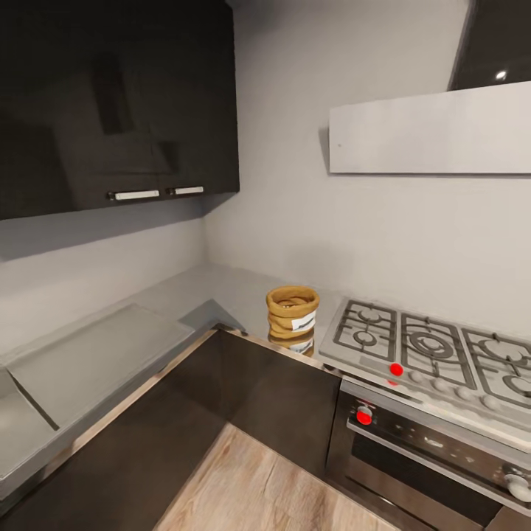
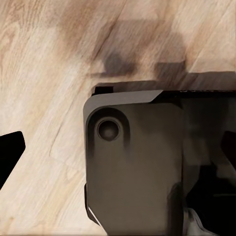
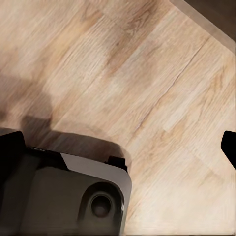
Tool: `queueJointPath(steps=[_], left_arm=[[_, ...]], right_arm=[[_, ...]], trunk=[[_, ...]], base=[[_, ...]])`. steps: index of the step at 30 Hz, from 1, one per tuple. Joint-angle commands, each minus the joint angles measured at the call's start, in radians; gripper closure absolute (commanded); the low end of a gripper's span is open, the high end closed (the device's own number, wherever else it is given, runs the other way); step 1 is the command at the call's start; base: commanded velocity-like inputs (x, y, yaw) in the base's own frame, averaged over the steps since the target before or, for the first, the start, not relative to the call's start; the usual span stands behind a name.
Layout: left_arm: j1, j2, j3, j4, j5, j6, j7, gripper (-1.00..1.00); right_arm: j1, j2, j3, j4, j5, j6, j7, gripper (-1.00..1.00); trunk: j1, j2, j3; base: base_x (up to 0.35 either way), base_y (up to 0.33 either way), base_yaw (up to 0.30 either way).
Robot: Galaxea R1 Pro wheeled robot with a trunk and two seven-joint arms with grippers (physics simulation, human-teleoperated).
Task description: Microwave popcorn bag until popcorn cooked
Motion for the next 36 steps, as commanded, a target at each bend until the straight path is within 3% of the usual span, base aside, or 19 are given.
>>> queueJointPath(steps=[1,13,28,31,32,36], left_arm=[[0.0,0.0,0.0,0.001,-0.001,-0.004,-0.001,-1.0],[-0.001,-0.001,0.0,0.001,0.0,-0.004,0.0,-1.0],[0.001,0.0,0.0,0.001,0.0,-0.003,0.0,-1.0],[0.0,-0.001,-0.001,0.001,-0.001,-0.003,0.0,-1.0],[0.0,-0.001,-0.001,0.001,-0.001,-0.003,0.0,-1.0],[-0.001,-0.001,-0.001,0.001,-0.001,-0.003,0.0,-1.0]], right_arm=[[0.002,-0.001,-0.003,0.001,0.006,-0.004,0.001,-1.0],[0.003,0.002,-0.002,0.002,0.005,-0.004,0.001,-1.0],[0.001,0.01,-0.003,-0.001,0.006,0.002,0.005,-1.0],[-0.016,0.04,0.002,-0.01,0.015,0.022,0.006,-1.0],[-0.039,0.059,0.008,-0.012,0.018,0.042,0.005,-1.0],[-0.115,0.091,0.03,-0.017,0.02,0.104,0.005,-1.0]], trunk=[[0.0,-0.002,-0.002],[-0.046,0.082,0.036],[-0.046,0.082,0.036],[-0.046,0.082,0.036],[-0.046,0.082,0.036],[-0.046,0.082,0.036]], base=[[0.0,0.0,0.0],[0.0,0.0,0.0],[0.0,0.0,0.0],[0.0,0.0,0.0],[0.0,0.0,0.0],[0.0,0.0,0.0]])
